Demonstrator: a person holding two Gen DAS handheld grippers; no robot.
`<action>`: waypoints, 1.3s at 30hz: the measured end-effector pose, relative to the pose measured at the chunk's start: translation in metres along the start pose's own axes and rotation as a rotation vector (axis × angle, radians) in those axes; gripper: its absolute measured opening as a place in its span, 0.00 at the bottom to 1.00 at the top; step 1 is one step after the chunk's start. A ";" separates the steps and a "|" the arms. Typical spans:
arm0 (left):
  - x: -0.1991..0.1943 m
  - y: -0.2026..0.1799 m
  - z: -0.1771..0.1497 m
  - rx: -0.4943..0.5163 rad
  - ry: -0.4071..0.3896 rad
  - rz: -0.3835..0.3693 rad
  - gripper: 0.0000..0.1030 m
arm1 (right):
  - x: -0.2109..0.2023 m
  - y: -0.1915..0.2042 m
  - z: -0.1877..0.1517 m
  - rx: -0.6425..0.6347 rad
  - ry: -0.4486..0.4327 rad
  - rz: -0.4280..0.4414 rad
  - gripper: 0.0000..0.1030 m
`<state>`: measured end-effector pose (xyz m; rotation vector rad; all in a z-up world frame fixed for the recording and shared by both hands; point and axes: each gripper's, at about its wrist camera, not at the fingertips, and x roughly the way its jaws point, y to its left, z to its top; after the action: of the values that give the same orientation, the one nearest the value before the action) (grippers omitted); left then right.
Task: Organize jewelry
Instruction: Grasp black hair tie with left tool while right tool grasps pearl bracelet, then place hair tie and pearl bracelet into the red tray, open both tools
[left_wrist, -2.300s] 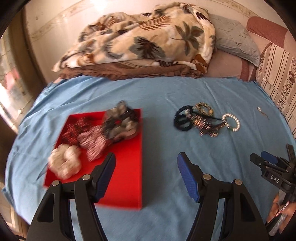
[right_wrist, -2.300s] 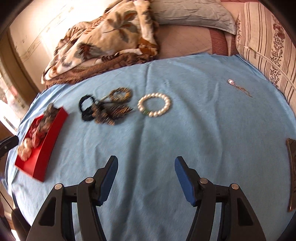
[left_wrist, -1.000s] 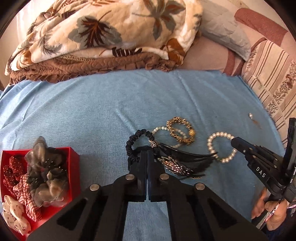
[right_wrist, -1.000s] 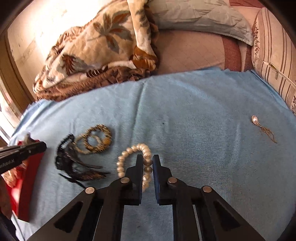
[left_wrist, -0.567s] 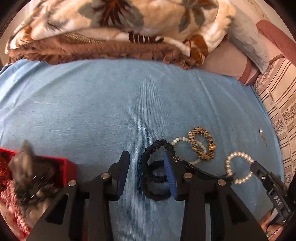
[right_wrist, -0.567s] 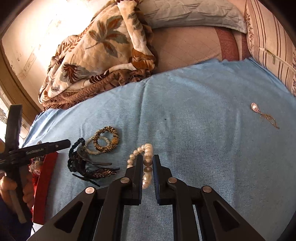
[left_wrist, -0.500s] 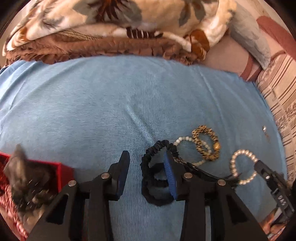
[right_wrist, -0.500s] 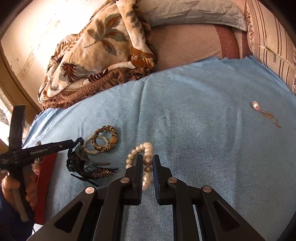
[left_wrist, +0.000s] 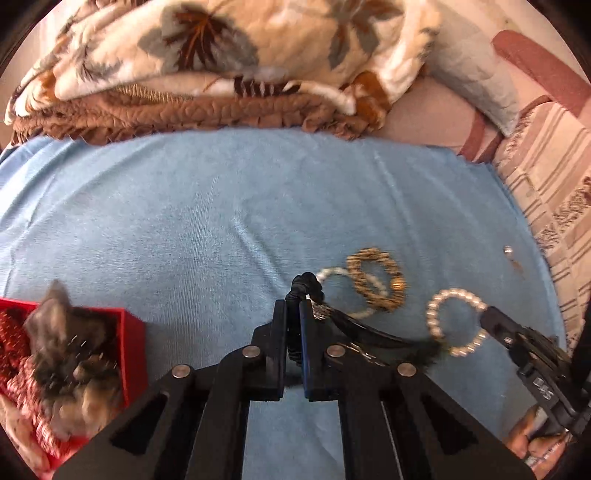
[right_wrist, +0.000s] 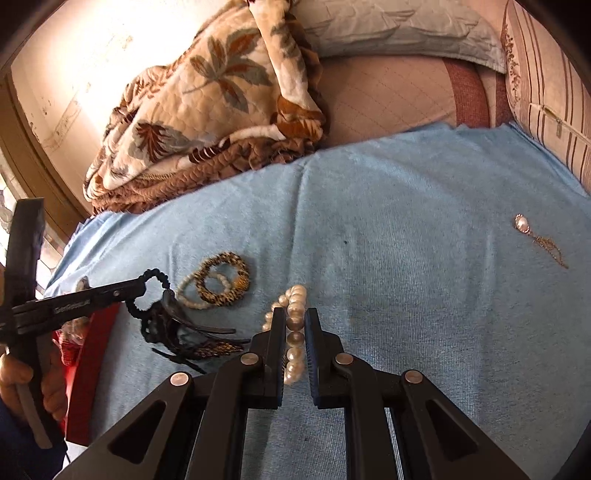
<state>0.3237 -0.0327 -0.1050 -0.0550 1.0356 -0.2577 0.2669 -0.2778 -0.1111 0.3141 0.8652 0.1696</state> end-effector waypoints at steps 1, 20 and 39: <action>-0.009 -0.005 -0.002 0.008 -0.012 0.000 0.06 | -0.004 0.001 0.000 0.002 -0.011 0.001 0.11; -0.173 0.064 -0.102 -0.100 -0.159 0.048 0.06 | -0.106 0.065 -0.035 -0.065 -0.080 0.075 0.11; -0.162 0.192 -0.180 -0.417 -0.105 0.074 0.06 | -0.077 0.257 -0.068 -0.339 0.085 0.235 0.11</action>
<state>0.1272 0.2050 -0.0921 -0.4019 0.9713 0.0320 0.1607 -0.0431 -0.0099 0.0903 0.8651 0.5448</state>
